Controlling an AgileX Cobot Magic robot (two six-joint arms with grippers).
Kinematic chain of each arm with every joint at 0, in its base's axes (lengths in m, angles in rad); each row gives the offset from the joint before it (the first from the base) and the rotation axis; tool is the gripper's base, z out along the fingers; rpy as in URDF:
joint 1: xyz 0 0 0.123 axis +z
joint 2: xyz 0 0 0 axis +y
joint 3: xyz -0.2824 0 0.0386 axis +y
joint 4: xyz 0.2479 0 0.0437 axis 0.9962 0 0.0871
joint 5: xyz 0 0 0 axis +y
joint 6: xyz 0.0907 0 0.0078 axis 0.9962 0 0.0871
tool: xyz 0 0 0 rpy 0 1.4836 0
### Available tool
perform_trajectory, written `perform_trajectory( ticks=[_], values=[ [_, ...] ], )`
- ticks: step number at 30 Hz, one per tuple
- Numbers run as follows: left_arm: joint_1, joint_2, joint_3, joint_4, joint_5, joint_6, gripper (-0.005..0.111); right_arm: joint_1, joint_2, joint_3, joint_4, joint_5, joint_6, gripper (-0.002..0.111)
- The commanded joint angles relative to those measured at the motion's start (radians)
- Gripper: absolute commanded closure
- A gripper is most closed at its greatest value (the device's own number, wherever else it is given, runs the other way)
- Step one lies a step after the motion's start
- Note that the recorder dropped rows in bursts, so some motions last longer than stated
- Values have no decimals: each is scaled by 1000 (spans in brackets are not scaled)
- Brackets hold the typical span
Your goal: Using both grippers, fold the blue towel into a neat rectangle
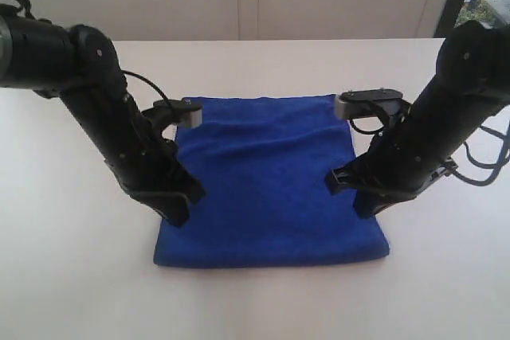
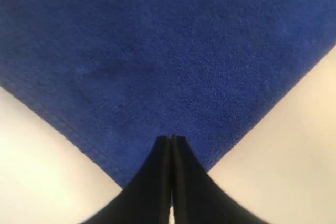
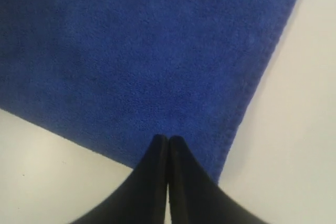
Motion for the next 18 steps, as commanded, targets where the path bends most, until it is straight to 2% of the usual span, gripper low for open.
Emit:
perform_trajectory(
  ticks=[1,4,12,18],
  values=[
    [-29,-11,66,-5,-60,-32,107,19,-10,42,-4,-65,1,108],
    [-29,-11,103,17,-98,-36,107,19,-3,86,-46,-135,41,108],
    [-29,-9,181,17,-193,-38,107,19,89,127,-75,-184,70,108],
    [-27,-74,152,50,-195,-29,107,19,-10,109,-75,-174,88,108]
  ],
)
